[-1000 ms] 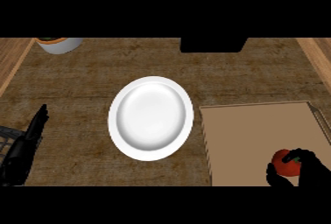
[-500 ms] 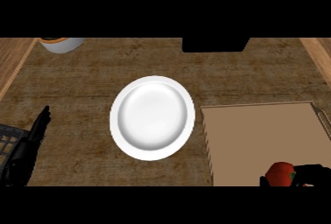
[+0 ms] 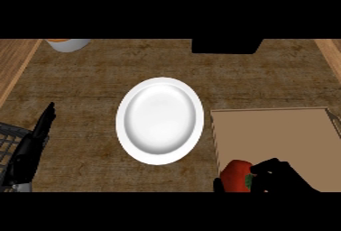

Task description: Pick the bell pepper from the tray and place it in the plate

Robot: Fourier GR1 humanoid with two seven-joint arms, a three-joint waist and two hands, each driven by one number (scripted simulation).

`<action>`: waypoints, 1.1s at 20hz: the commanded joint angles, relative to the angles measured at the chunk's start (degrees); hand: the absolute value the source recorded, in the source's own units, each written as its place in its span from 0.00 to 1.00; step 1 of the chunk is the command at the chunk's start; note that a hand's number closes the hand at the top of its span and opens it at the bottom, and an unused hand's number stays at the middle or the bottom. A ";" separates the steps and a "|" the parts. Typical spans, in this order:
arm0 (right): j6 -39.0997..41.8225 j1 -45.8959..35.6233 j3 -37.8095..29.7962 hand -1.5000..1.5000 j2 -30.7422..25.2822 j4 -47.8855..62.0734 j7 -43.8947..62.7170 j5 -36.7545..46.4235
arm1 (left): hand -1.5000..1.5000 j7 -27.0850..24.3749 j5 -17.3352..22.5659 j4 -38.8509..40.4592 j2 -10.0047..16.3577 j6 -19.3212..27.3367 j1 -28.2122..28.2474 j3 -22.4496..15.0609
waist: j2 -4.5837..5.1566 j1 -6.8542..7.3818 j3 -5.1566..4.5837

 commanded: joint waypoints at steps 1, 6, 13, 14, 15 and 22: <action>4.11 -13.64 4.51 1.00 3.29 6.98 9.61 -2.08 | 0.50 -4.14 -0.29 1.70 -0.18 -0.61 2.04 -0.02 | 0.21 0.77 -0.01; -3.29 -27.06 1.55 1.00 3.40 21.58 18.74 -10.75 | 0.50 -1.70 0.52 1.48 0.19 -1.41 -1.02 0.63 | 0.35 1.33 0.04; -8.48 -39.76 -8.51 1.00 3.43 37.14 18.48 -26.39 | 0.50 -2.30 -0.01 1.25 -0.12 -1.81 -0.49 -0.10 | 0.58 2.27 0.07; -10.96 -37.47 -7.10 1.00 3.43 39.48 17.83 -27.17 | 0.50 0.92 0.21 0.17 1.07 -2.11 -2.77 0.78 | 0.53 1.81 0.13; -7.40 -42.42 -9.45 1.00 3.43 39.87 19.03 -31.17 | 0.50 0.39 -1.00 0.10 -0.16 -1.17 -1.44 -0.55 | 0.46 2.06 0.10; -21.80 -48.87 -9.66 1.00 3.44 60.36 14.71 -38.42 | 0.50 -0.76 -1.16 -0.20 -0.45 -1.78 -0.70 -1.04 | 0.65 3.07 0.14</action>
